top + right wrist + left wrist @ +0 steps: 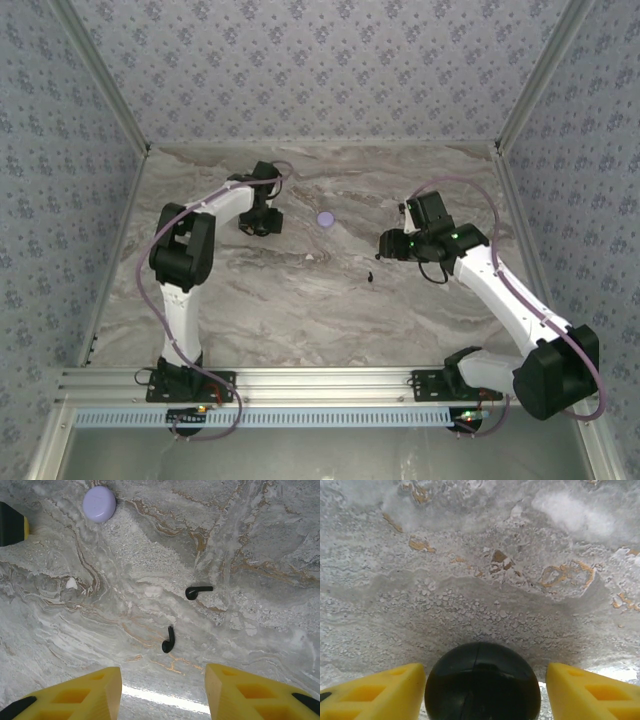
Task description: Insert the wireless bluetooth earbuds into the charging case
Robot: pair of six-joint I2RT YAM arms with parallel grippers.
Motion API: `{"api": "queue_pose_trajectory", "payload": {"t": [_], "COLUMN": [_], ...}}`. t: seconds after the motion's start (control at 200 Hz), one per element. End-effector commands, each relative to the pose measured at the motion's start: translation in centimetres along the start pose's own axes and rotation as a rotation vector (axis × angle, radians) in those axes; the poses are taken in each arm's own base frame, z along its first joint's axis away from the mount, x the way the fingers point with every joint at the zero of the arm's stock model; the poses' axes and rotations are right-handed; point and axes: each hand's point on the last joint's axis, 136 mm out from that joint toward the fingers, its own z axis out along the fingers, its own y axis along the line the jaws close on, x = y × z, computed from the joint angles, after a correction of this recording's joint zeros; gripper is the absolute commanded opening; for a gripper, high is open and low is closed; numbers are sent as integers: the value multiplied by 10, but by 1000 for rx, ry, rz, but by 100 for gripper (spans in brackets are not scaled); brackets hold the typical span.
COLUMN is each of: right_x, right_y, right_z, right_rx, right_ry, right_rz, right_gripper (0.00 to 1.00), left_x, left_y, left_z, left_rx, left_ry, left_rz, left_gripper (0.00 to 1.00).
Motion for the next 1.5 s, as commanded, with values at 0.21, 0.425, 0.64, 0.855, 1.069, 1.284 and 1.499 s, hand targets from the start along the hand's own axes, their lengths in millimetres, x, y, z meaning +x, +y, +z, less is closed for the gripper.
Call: {"api": "queue_pose_trajectory", "payload": {"t": [0.21, 0.425, 0.64, 0.855, 1.069, 1.284, 1.499], "right_x": [5, 8, 10, 16, 24, 26, 27], "right_y": [-9, -12, -19, -26, -32, -31, -30], "right_z": [-6, -3, 1, 8, 18, 23, 31], "right_rx": [28, 36, 49, 52, 59, 51, 38], "right_ry": [-6, -2, 8, 30, 60, 78, 100], "right_rz": [15, 20, 28, 45, 62, 67, 71], "right_gripper": [50, 50, 50, 50, 50, 50, 50], "left_x": [12, 29, 53, 66, 76, 81, 76], "left_y": [-9, -33, -77, -121, -149, -160, -157], "left_z": [0, -18, -35, -48, -43, -33, -39], "left_rx": [47, 73, 105, 151, 183, 185, 165], "left_ry": [48, 21, -1, -53, -58, -32, -60], "left_rz": [4, 72, 216, 395, 495, 531, 539], "left_gripper": [49, 49, 49, 50, 51, 53, 65]}}
